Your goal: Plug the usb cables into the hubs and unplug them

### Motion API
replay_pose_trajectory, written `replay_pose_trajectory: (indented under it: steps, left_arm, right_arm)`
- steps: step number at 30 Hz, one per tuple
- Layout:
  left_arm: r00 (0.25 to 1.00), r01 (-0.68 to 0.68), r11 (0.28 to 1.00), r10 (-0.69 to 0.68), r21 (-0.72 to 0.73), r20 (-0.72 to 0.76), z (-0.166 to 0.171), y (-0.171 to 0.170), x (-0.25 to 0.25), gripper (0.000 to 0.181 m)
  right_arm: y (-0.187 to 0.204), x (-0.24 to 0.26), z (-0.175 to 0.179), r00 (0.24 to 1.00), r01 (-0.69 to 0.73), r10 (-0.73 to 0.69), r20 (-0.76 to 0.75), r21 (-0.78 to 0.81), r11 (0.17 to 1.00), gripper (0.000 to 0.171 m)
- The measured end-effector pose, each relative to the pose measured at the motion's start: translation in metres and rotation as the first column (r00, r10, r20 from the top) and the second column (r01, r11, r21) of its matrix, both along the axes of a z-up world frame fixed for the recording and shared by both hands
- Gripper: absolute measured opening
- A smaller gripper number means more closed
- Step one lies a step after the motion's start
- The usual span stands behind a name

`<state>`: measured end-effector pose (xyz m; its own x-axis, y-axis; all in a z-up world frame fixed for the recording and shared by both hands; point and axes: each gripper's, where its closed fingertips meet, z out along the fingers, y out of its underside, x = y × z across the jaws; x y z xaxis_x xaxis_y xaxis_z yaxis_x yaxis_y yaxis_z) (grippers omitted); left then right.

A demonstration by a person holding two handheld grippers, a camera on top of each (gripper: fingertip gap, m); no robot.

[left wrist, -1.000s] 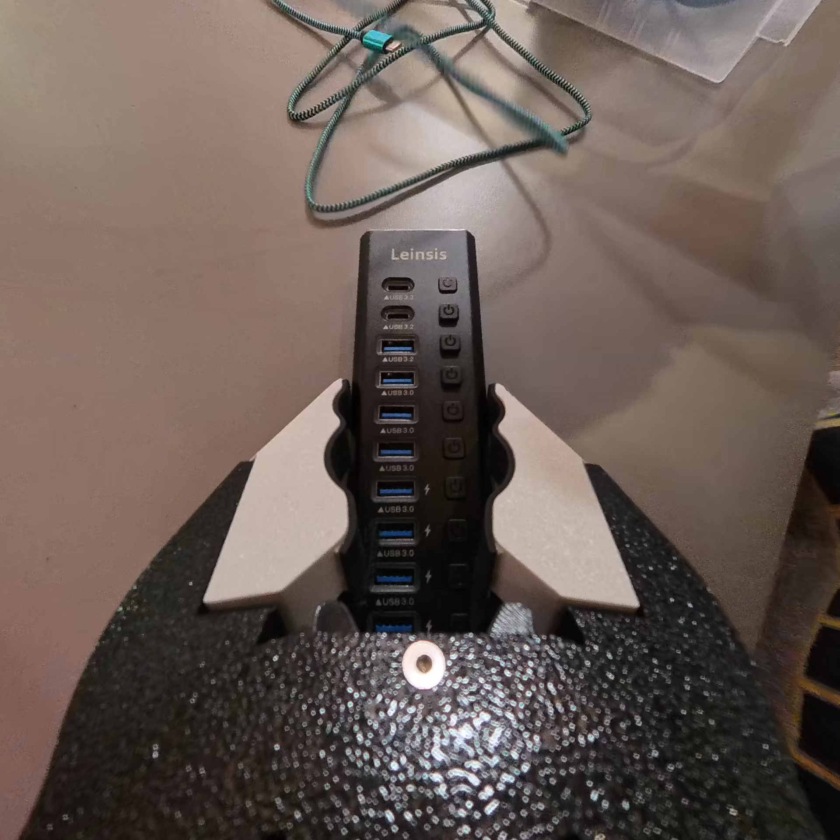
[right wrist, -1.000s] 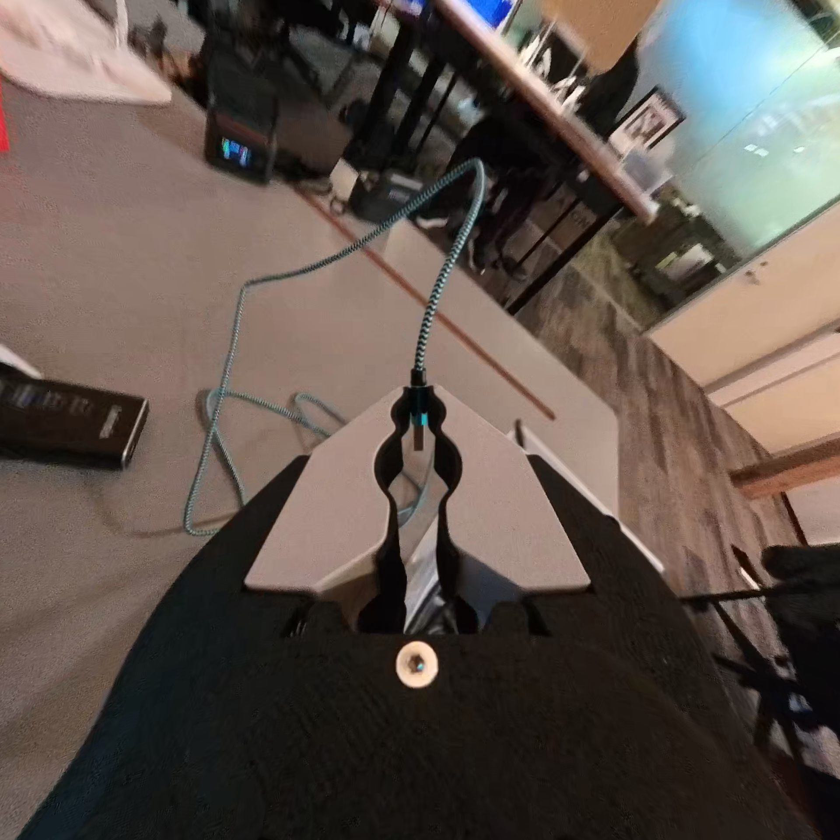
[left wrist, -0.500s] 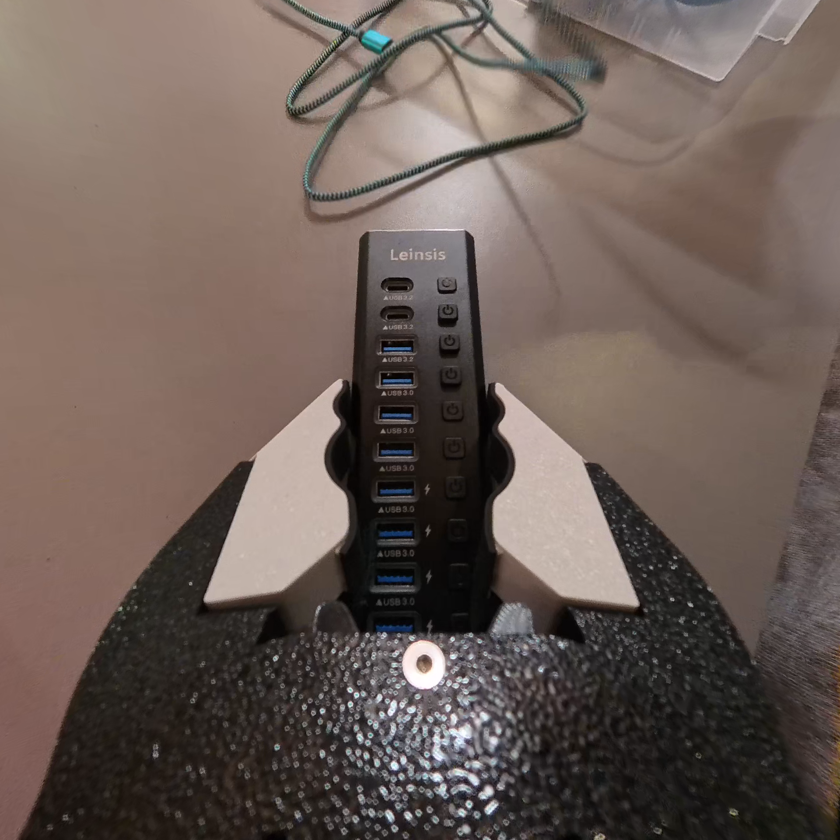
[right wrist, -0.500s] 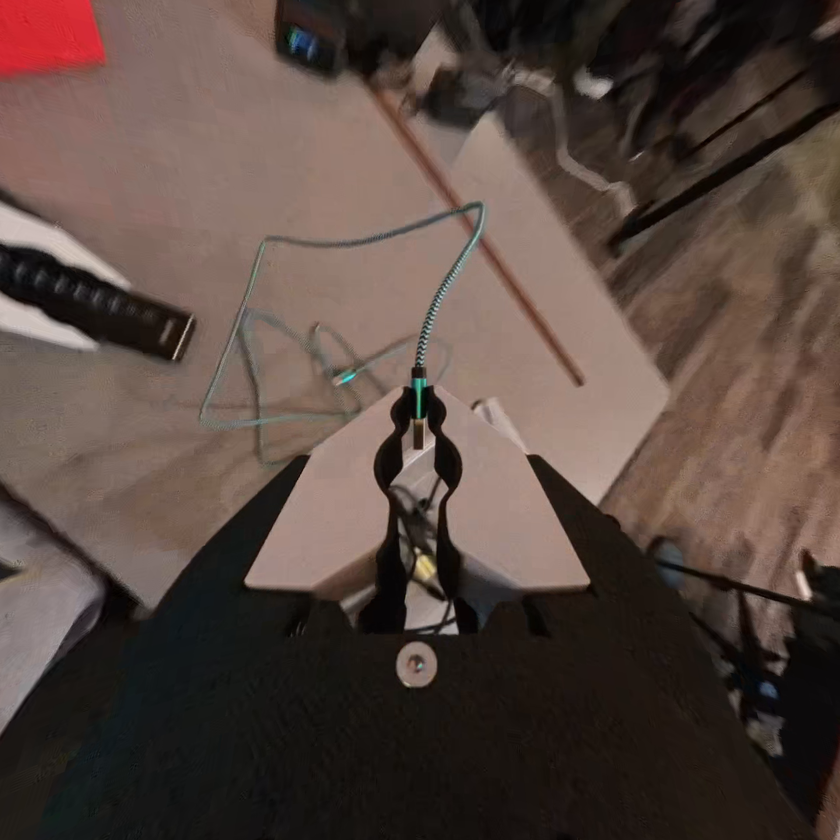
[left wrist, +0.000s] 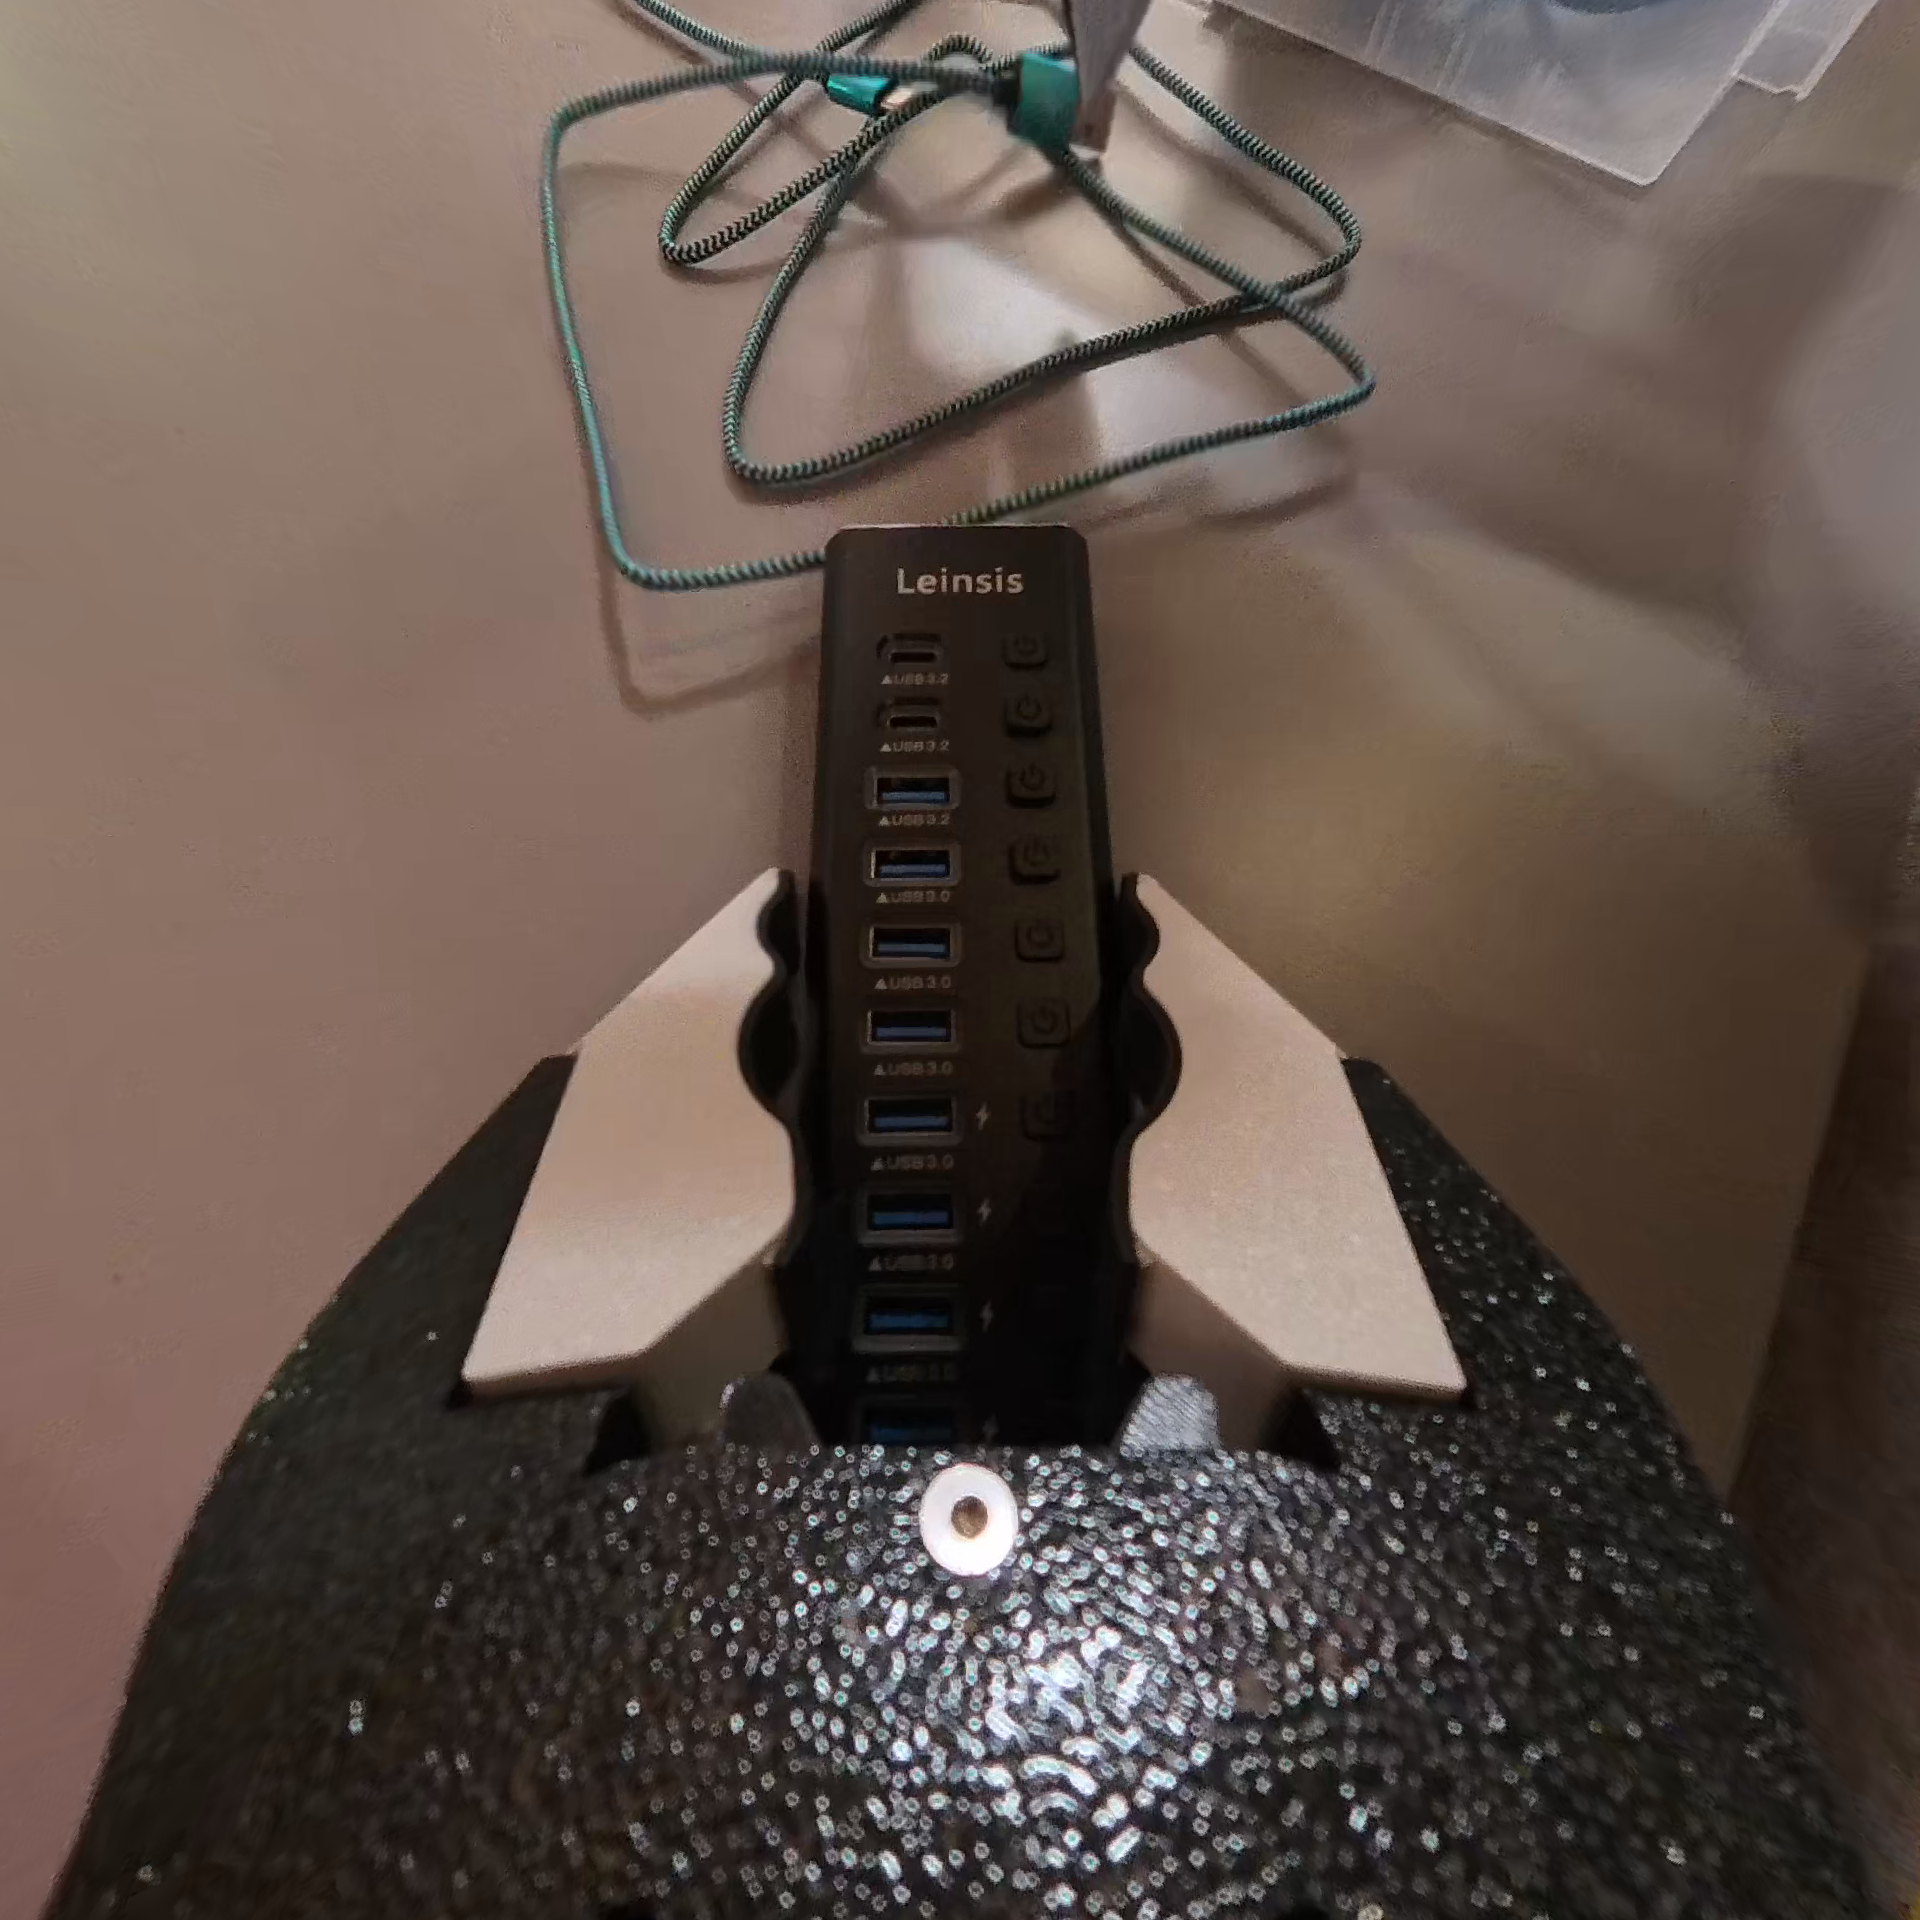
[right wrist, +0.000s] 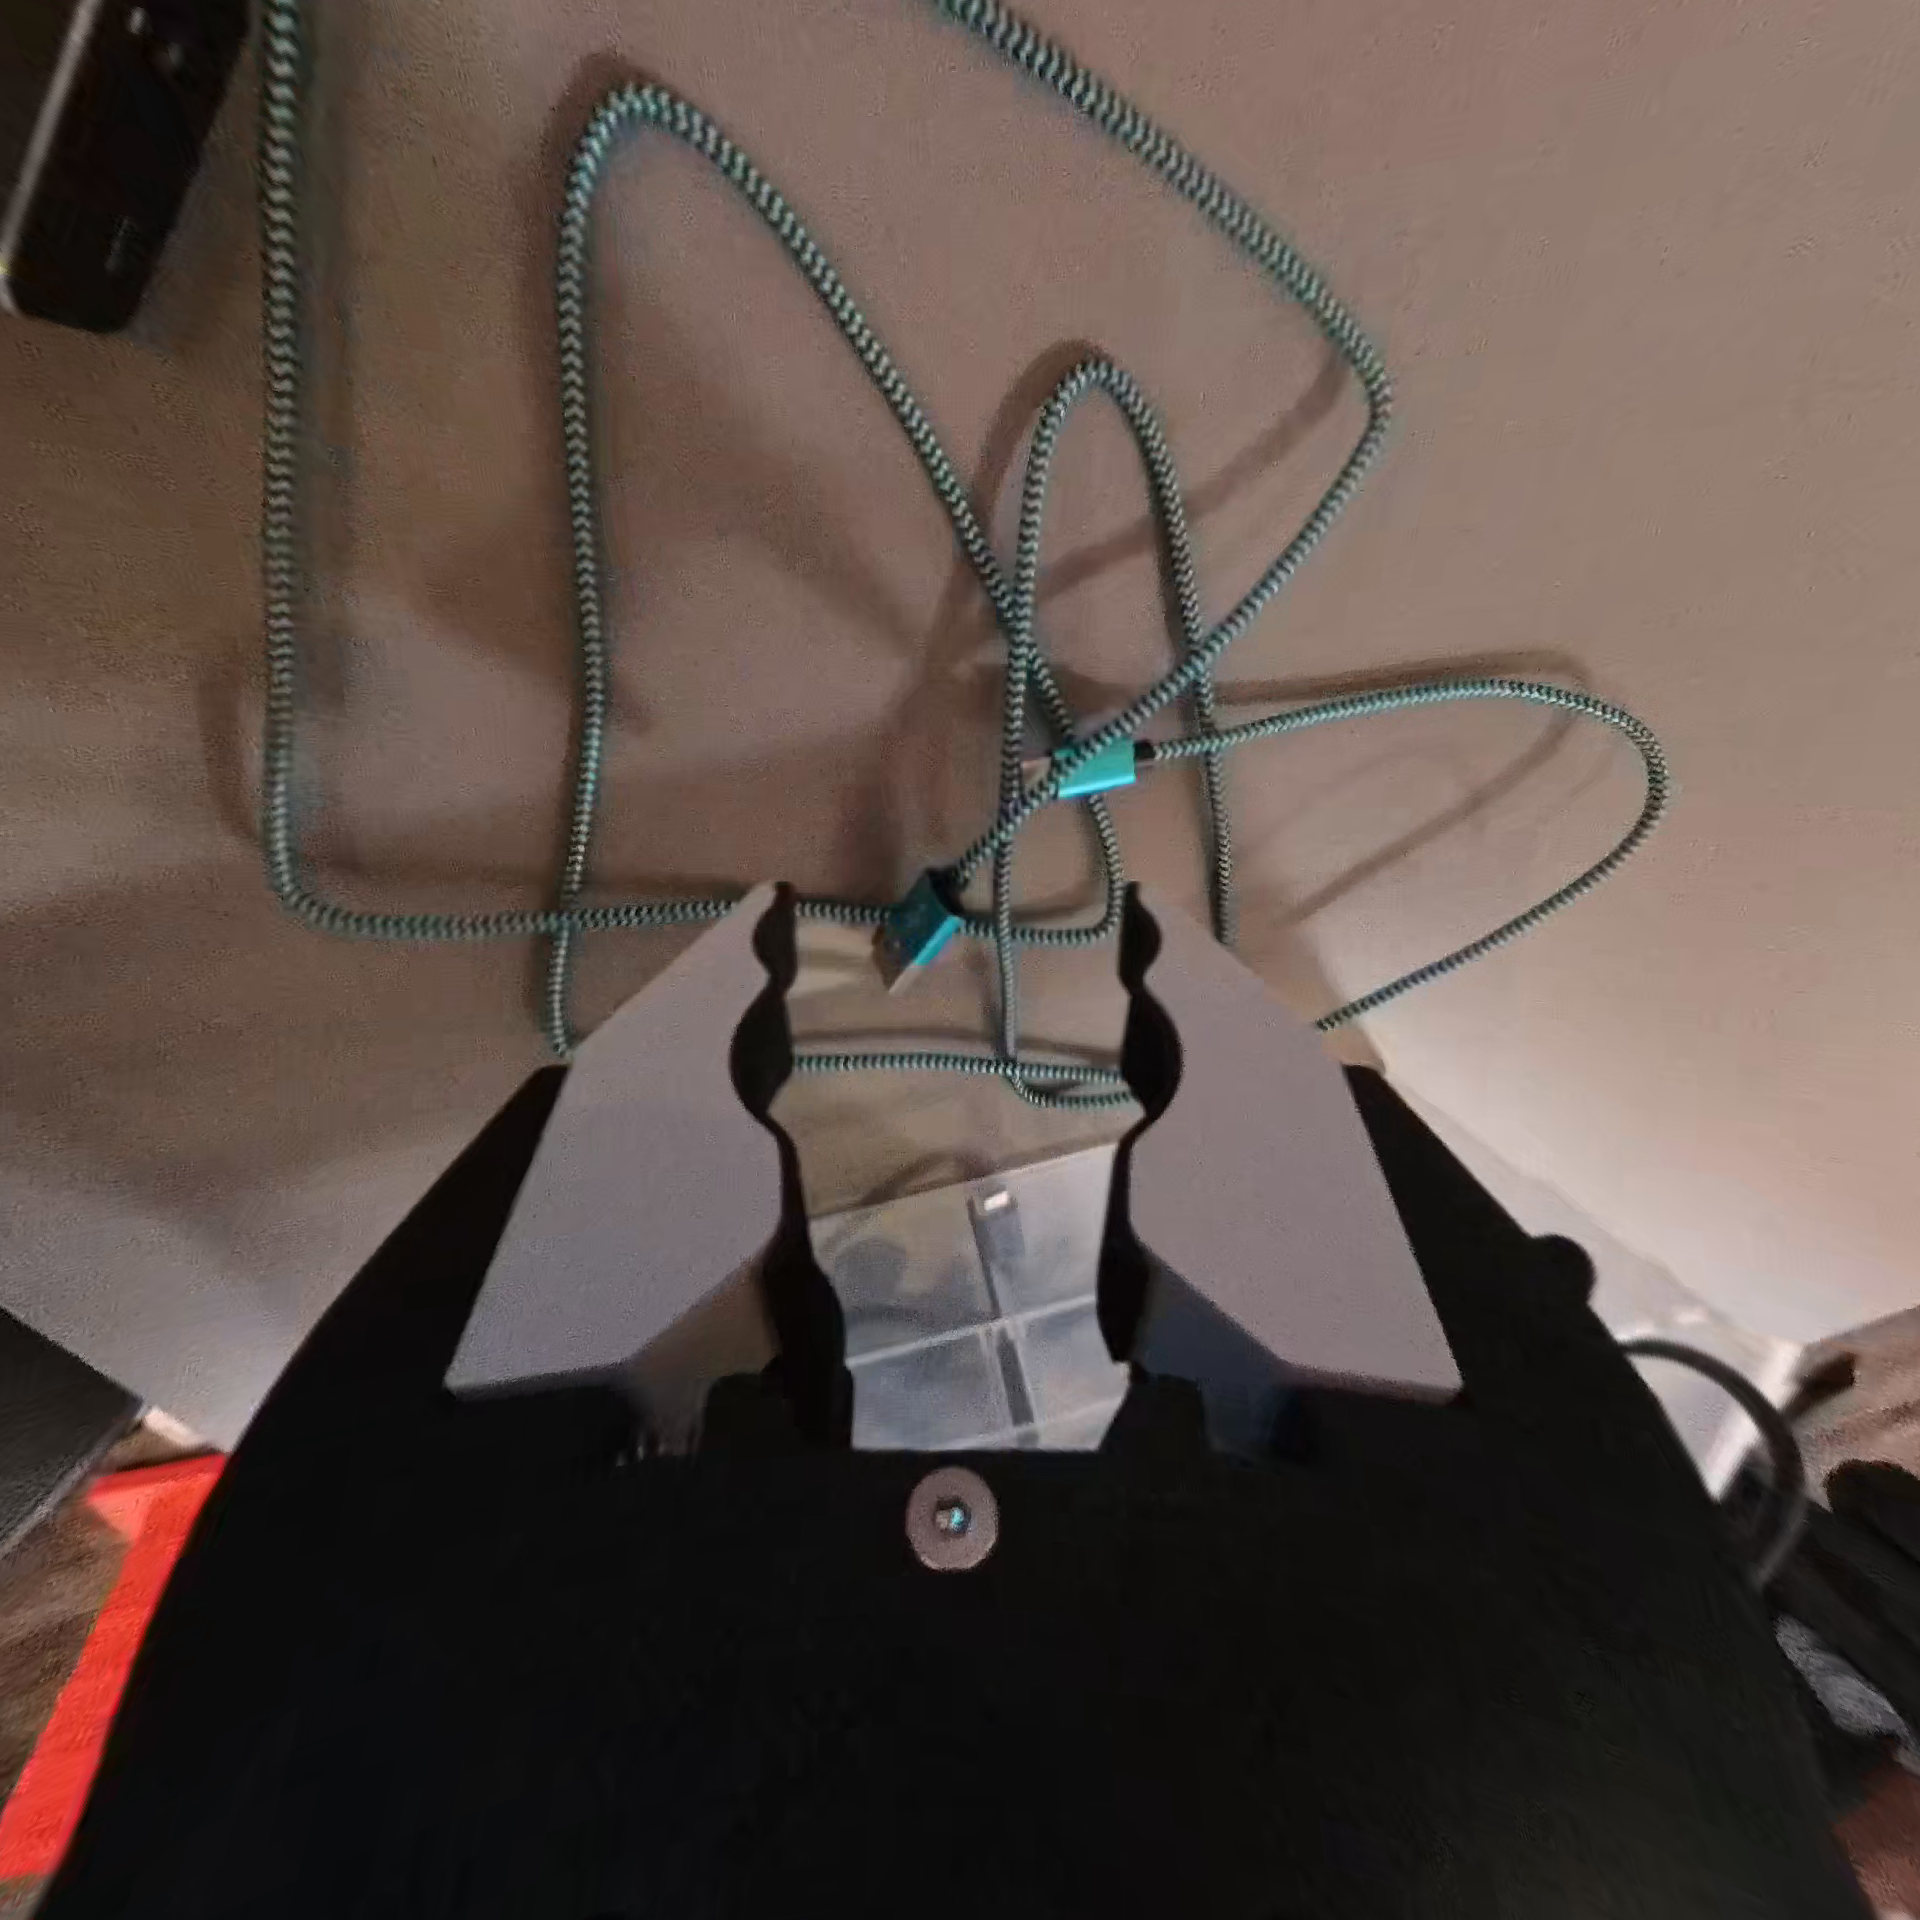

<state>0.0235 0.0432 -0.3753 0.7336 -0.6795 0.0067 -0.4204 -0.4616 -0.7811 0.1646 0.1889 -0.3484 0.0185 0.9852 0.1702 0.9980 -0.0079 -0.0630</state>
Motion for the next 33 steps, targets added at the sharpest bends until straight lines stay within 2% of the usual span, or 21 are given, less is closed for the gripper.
replay_pose_trajectory:
  steps: [1, 2, 6, 10, 13, 16, 17, 19, 22, 29, 33]
  left_arm:
    - [1.000, 0.003, 1.000, -0.003, 0.000, 0.000, 0.000, 0.000, 0.000, 0.059]
    - [1.000, 0.005, 1.000, -0.005, 0.001, 0.001, 0.000, -0.001, 0.001, 0.059]
    - [1.000, 0.005, 1.000, -0.005, 0.001, 0.001, 0.000, -0.001, 0.001, 0.059]
    - [1.000, 0.006, 1.000, -0.006, 0.000, 0.001, 0.000, -0.001, 0.001, 0.058]
    - [1.000, 0.006, 1.000, -0.006, 0.000, 0.001, 0.000, -0.001, 0.001, 0.058]
    - [1.000, 0.006, 1.000, -0.006, 0.000, 0.001, 0.000, -0.001, 0.001, 0.059]
    - [1.000, 0.006, 1.000, -0.006, 0.000, 0.001, 0.000, -0.001, 0.001, 0.059]
    - [1.000, 0.006, 1.000, -0.006, 0.000, 0.001, 0.000, -0.001, 0.001, 0.059]
    - [1.000, 0.006, 1.000, -0.006, 0.000, 0.001, 0.000, -0.001, 0.001, 0.059]
    - [1.000, 0.006, 1.000, -0.006, 0.000, 0.001, 0.000, -0.001, 0.001, 0.058]
    - [1.000, 0.006, 1.000, -0.006, 0.000, 0.001, 0.000, -0.001, 0.001, 0.059]
  right_arm:
    - [0.002, -0.003, -0.005, 1.000, 0.014, -0.014, -0.006, -0.011, 1.000, 0.075]
    - [0.004, -0.005, -0.009, 1.000, 0.026, -0.026, -0.011, -0.024, 0.999, 0.079]
    - [0.017, -0.012, -0.021, 0.998, 0.052, -0.053, -0.044, -0.040, 0.998, 0.088]
    - [0.026, -0.016, -0.028, 0.999, -0.011, 0.010, -0.042, -0.028, 1.000, 0.098]
    - [0.027, -0.016, -0.033, 0.999, -0.008, 0.005, -0.032, -0.089, 0.996, 0.102]
    - [0.026, -0.017, -0.036, 0.999, 0.029, -0.035, -0.034, -0.165, 0.986, 0.090]
    - [0.028, -0.018, -0.036, 0.998, 0.042, -0.049, -0.039, -0.174, 0.984, 0.081]
    - [0.030, -0.017, -0.034, 0.998, 0.036, -0.044, -0.041, -0.162, 0.986, 0.052]
    - [0.025, -0.017, -0.033, 1.000, 0.009, -0.012, -0.027, -0.131, 0.991, 0.032]
    - [0.022, -0.018, -0.029, 0.998, -0.065, 0.064, 0.013, 0.062, 0.996, 0.027]
    - [0.026, -0.016, -0.027, 0.992, -0.119, 0.106, 0.068, 0.220, 0.968, 0.027]
